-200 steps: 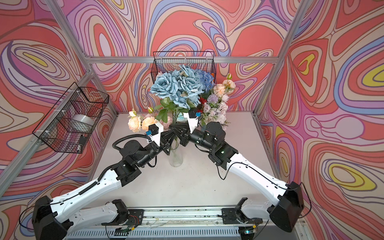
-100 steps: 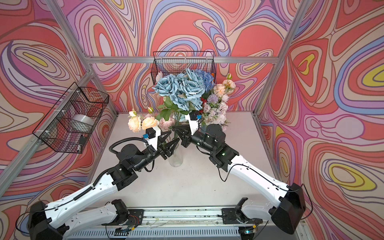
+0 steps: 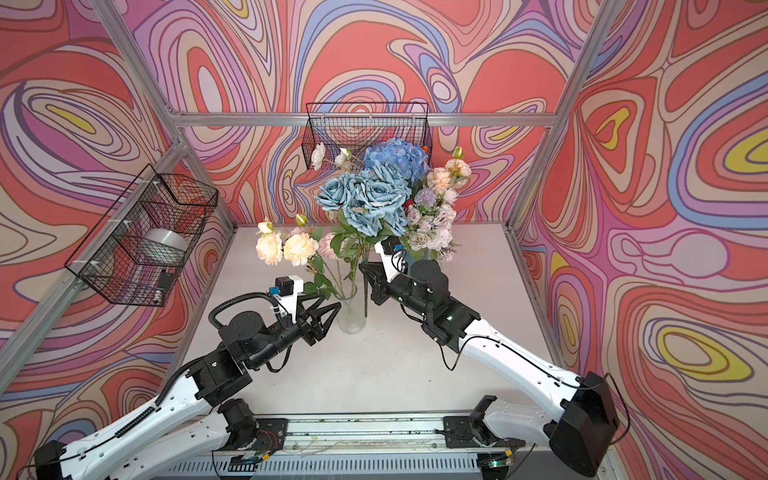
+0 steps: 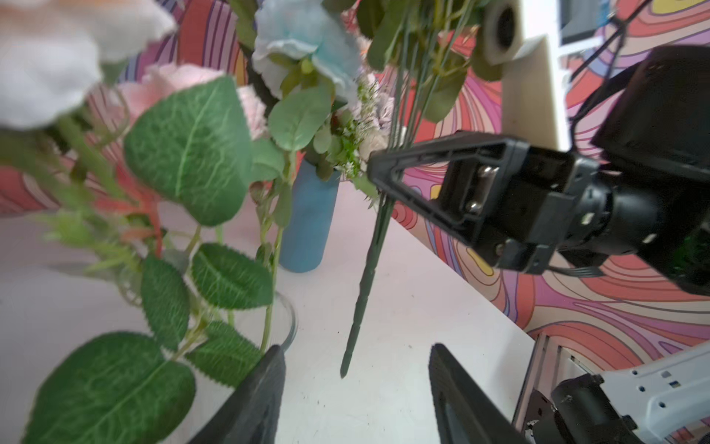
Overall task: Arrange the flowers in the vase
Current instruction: 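Lower the blue rose stems into the glass vase with both grippers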
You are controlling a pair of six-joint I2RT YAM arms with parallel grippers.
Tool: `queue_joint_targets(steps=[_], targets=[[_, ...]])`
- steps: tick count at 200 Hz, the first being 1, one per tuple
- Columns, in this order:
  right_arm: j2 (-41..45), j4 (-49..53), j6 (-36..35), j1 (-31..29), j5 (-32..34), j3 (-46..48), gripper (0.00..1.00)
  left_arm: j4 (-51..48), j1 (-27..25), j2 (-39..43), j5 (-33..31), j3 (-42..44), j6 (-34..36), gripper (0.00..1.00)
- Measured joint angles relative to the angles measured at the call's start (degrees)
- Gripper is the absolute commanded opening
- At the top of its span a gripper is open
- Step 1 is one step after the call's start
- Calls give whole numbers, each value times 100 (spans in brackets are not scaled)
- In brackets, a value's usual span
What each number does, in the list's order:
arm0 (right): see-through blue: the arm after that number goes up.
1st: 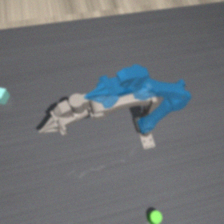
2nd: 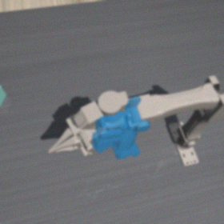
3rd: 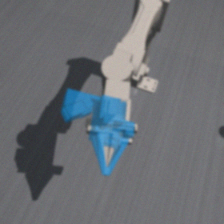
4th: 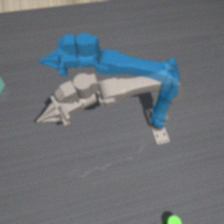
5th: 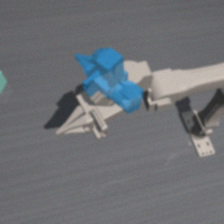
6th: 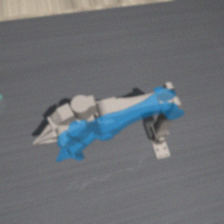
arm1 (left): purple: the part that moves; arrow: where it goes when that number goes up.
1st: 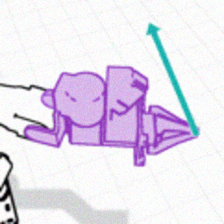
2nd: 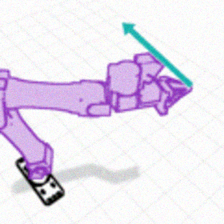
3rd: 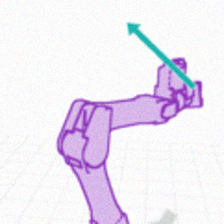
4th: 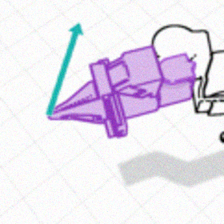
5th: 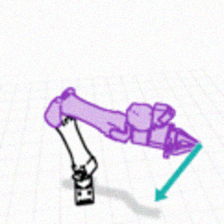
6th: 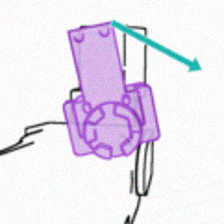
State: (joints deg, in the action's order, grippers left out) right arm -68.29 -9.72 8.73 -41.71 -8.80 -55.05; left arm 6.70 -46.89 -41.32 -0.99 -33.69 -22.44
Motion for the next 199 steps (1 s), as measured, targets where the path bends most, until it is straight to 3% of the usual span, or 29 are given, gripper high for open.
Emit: queue_joint_targets(steps=[41, 62, 113, 159, 199], targets=[[-173, -802, -133, -17, -345, -20, 0, -52, 26, 184, -815, 822, -363, 52], [-297, -1226, -310, -109, -483, -37, 0, -28, 249, 87, -907, 994, -466, 48], [-651, -2144, -787, -339, -625, -66, 0, 761, 1377, -538, -170, 955, -612, 50], [-695, -2981, -1182, -376, -527, 31, 0, 1248, 1497, -1038, 570, 505, -507, 52], [-811, -3484, -1436, -385, -356, 328, 0, 1561, 1510, -1150, 765, 297, -439, 51]])
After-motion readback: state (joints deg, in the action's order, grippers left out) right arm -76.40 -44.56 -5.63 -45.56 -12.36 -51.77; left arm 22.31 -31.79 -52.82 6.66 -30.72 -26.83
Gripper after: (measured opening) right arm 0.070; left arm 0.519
